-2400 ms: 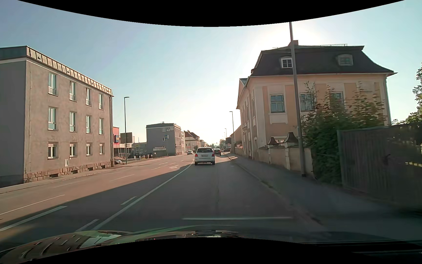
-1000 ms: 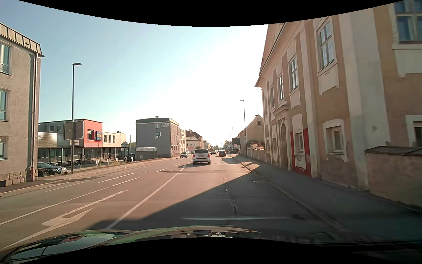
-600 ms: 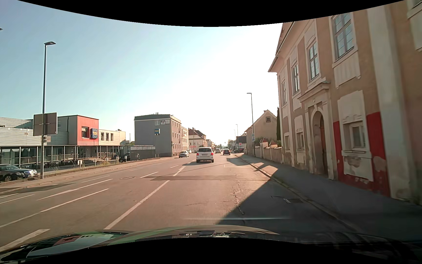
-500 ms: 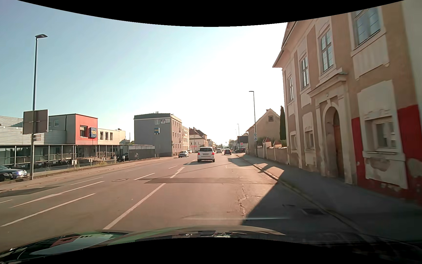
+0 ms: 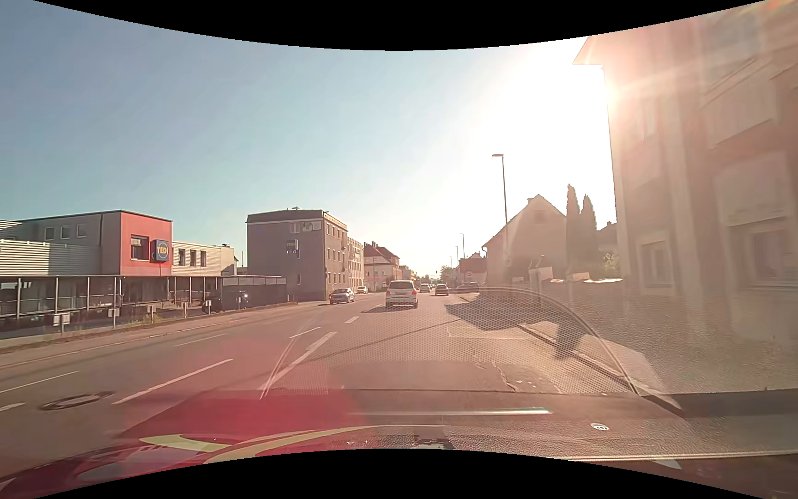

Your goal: Follow the waypoints while adhering to traffic rules and regulations

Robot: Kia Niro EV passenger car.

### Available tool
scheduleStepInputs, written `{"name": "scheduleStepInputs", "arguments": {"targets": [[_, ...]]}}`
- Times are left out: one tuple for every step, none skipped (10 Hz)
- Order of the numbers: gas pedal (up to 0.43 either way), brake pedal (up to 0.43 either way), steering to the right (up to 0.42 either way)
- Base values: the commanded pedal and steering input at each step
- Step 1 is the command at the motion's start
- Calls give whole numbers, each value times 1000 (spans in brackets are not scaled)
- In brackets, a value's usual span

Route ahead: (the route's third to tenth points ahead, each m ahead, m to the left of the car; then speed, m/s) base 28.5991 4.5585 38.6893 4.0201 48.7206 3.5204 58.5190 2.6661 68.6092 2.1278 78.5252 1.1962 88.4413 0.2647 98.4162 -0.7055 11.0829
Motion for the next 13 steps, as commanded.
{"name": "scheduleStepInputs", "arguments": {"targets": [[197,0,-17],[169,0,-13],[150,0,-9],[138,0,-5],[118,0,-2],[118,0,-2],[118,0,-1],[118,0,-1],[118,0,0],[118,0,1],[118,0,2],[118,0,4],[118,0,5]]}}
